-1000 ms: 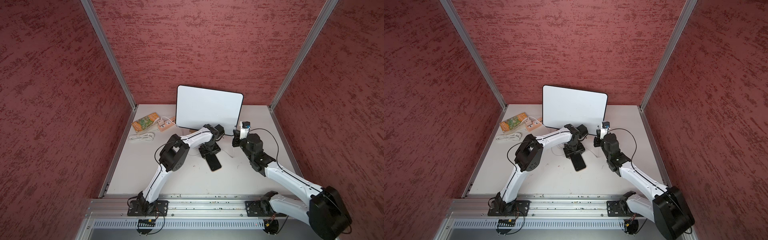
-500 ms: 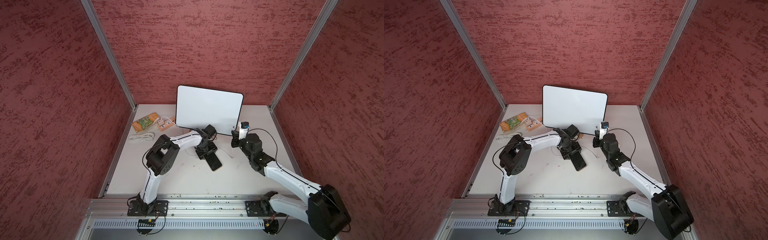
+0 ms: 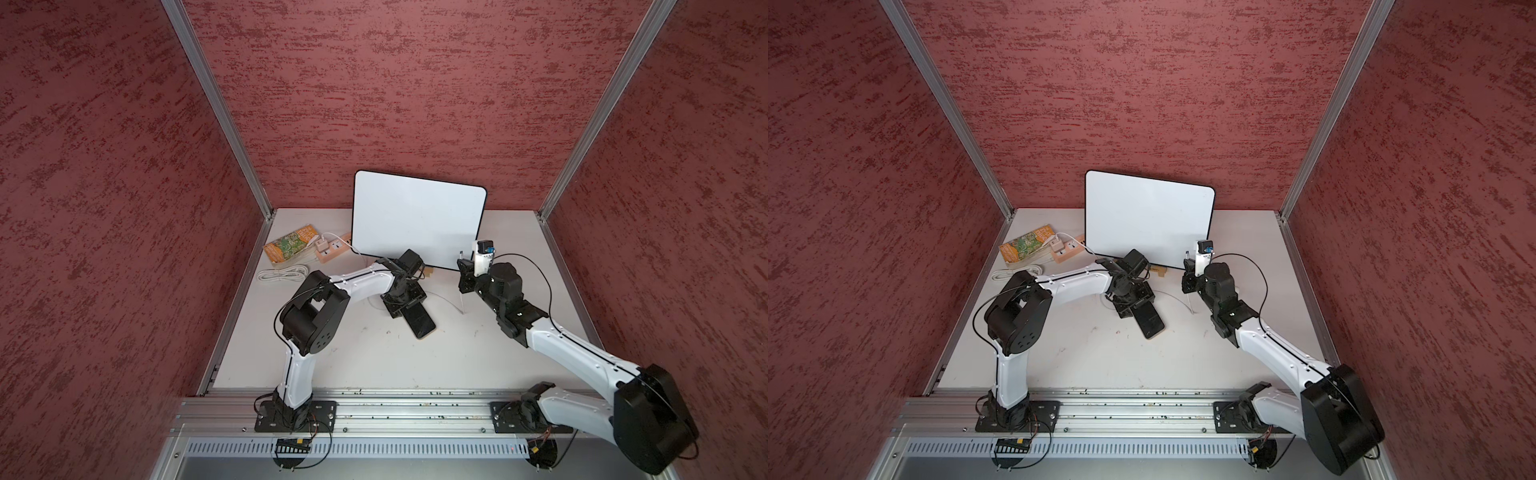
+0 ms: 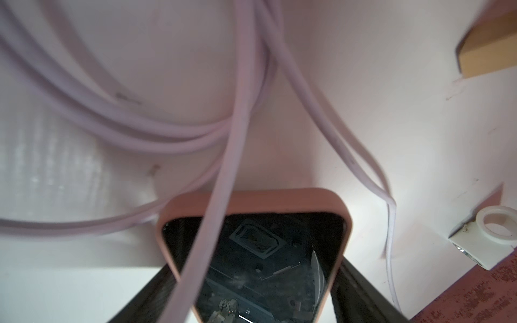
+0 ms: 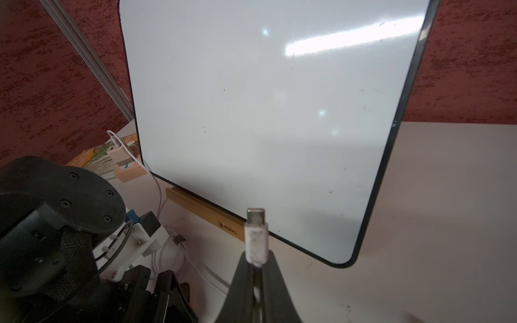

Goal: Plug the charging cable into the phone
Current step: Pick up the phone at the center of the board.

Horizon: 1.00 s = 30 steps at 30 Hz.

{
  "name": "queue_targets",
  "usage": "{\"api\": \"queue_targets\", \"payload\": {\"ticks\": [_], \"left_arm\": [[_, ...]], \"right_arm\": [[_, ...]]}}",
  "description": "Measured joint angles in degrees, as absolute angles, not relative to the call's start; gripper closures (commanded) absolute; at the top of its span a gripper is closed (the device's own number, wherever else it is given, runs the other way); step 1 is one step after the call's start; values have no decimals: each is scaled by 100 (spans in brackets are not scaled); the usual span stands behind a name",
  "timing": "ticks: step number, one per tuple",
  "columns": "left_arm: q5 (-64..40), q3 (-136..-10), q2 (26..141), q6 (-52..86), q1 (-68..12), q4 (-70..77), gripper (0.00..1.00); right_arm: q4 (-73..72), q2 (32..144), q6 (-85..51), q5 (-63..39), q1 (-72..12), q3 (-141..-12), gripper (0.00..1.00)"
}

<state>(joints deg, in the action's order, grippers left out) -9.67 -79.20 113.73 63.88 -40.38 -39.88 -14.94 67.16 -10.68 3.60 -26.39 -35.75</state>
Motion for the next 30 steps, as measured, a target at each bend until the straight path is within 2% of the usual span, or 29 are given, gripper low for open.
{"api": "queue_targets", "payload": {"ticks": [14,20,30], "left_arm": [[-443,-7852,10433,6171,-3935,-4368,100],[-427,-7752,10331,6080,-3487,-4495,100],[-687,-6508,9233,6211,-2467,-4222,100]], "right_arm": [[-803,6862,-690,-128,-2770,-4001,100],[-364,7063,-377,-259,-3107,-4307,100],[602,7631,235,-231,-4115,-4945,100]]}}
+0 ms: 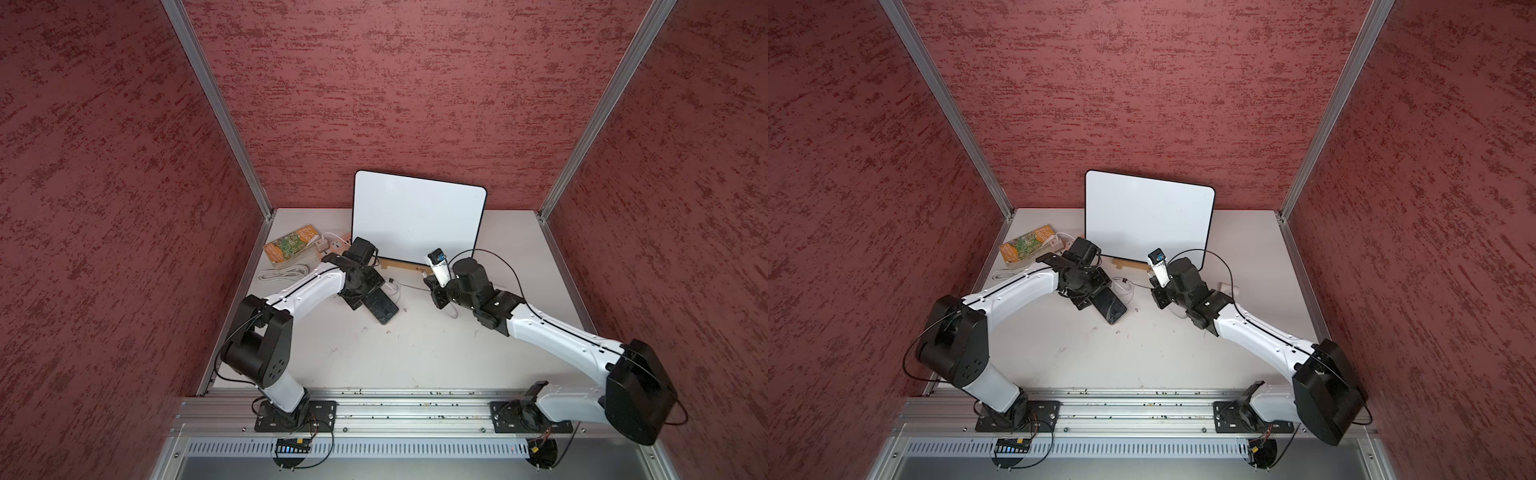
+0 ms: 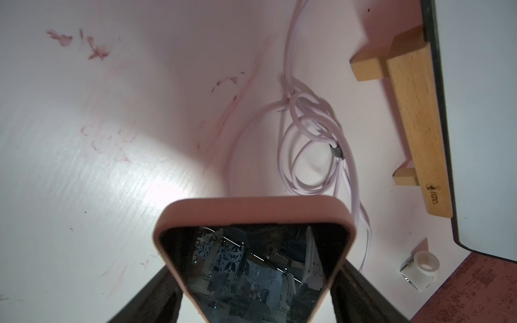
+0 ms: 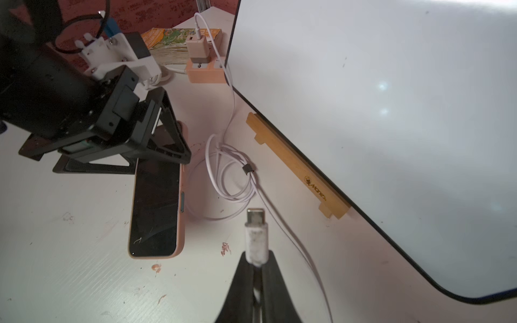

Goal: Plug the charging cable into the phone
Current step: Pick up the phone at the center of the board, then insert the charging cable into the phone.

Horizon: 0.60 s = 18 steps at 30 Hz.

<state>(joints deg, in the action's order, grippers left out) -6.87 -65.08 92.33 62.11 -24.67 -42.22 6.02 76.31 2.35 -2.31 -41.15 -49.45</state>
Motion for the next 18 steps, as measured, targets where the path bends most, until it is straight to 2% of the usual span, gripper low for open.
{"api": "queue_targets", "payload": {"ticks": [7,18], "left_arm": [[-1122,-6160,9159,6331,-1981,-4110,100],[-1559,-6119,8962,6329,-1710,-4209,100]], "right_arm": [[1201,8093,497,-106,-4866,-5122,100],[1671,9238,694,471,-5889,-5555,100]]}}
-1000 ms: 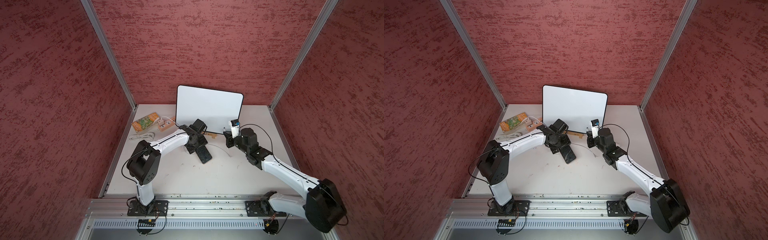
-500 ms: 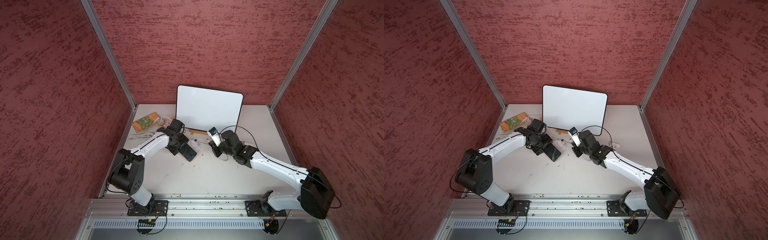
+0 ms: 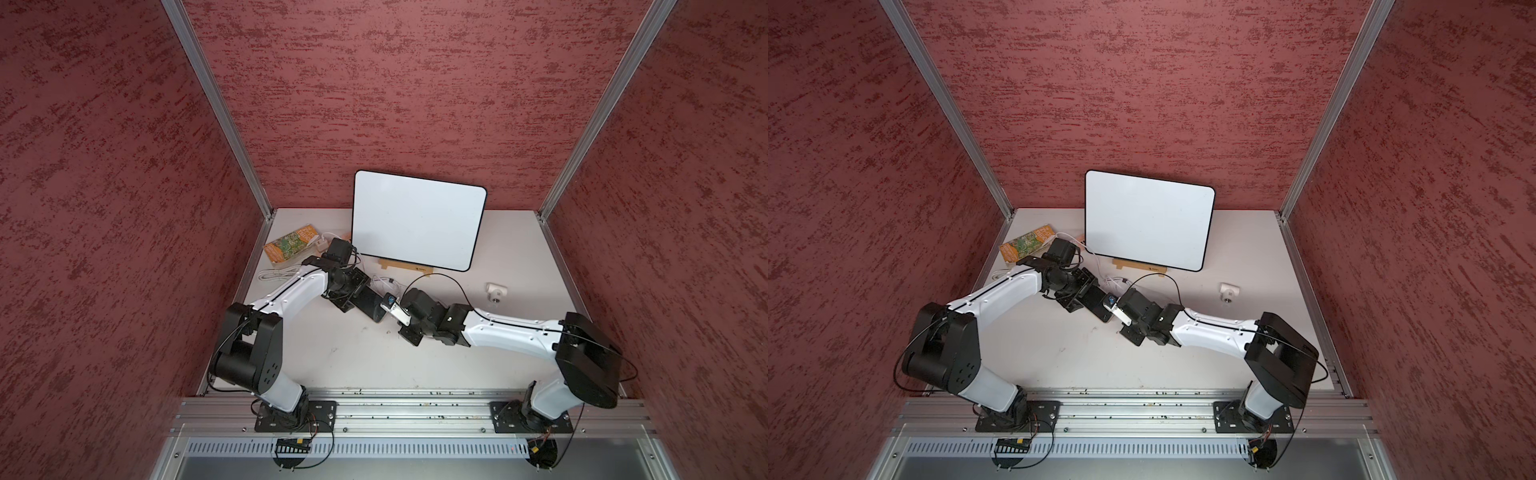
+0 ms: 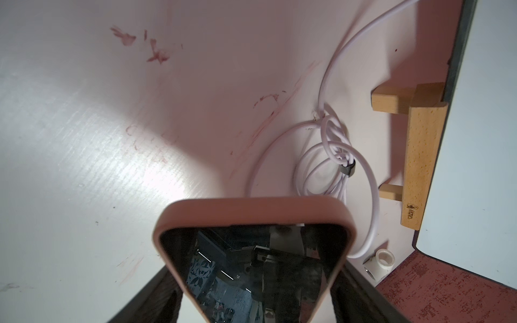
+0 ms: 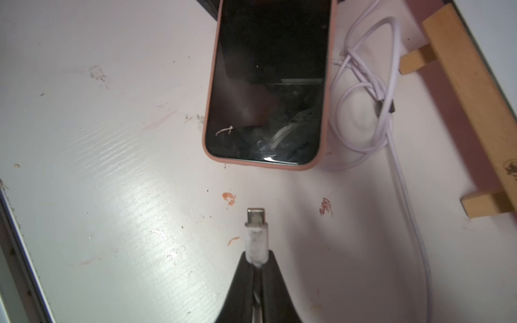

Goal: Plug the charging cable into the phone
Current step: Insert the charging cable into the phone.

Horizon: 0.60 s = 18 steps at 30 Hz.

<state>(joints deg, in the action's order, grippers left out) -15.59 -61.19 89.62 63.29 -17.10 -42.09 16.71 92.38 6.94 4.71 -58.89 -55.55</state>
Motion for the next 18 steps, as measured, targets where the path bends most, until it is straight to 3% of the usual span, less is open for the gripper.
{"api": "queue_targets", "payload": {"ticks": [18], "left_arm": [[-1632,-5957,8967,6340,-1643,-4316,100]], "right_arm": [[1907,9856,904,1253,-6296,-5966,100]]}}
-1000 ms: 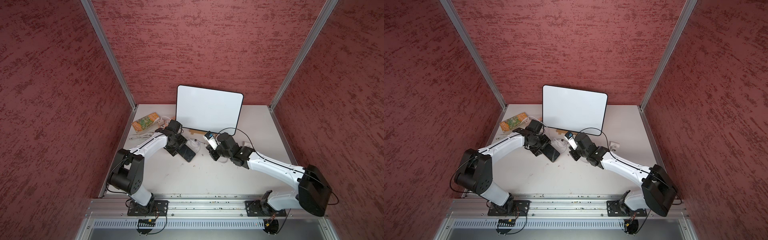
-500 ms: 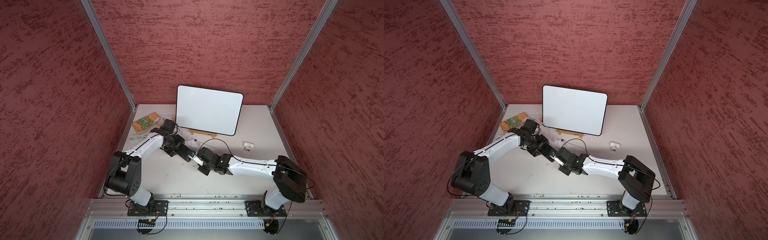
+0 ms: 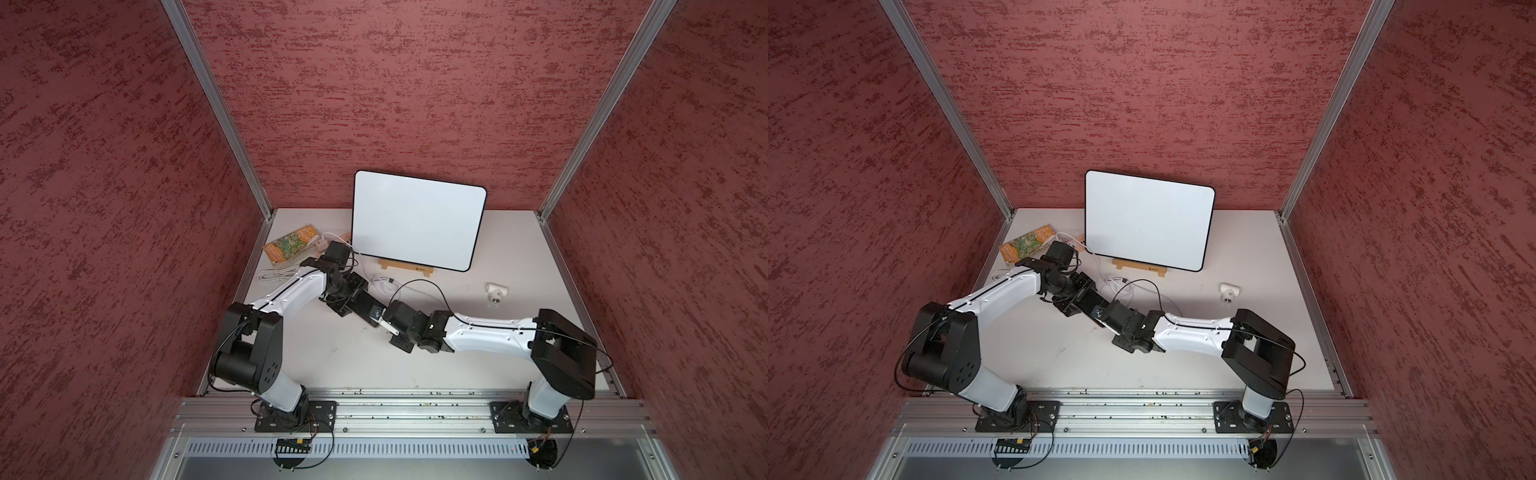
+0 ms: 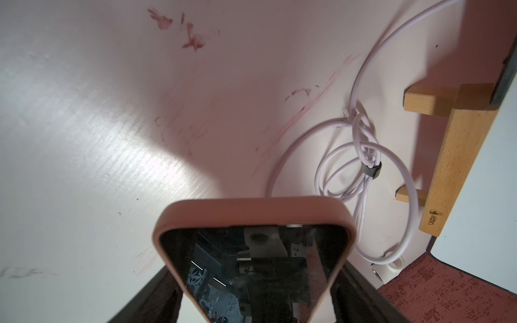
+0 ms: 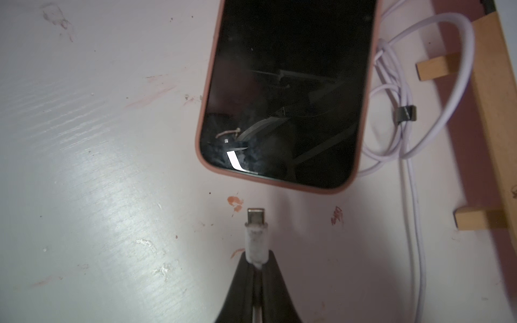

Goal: Plug the charging cable into the phone
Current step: Insert the charging cable into the phone.

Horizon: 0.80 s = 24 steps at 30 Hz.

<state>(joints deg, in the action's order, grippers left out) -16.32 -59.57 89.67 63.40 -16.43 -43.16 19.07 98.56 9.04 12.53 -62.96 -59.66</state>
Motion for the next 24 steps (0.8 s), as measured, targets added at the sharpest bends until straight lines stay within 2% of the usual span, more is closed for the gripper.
{"api": "queue_targets", "payload": {"ticks": [24], "left_arm": [[-1649,-5806,8882,6458,-1704,-4191,100]], "right_arm": [[1868,10005,947,1323,-6296,-6114,100]]}}
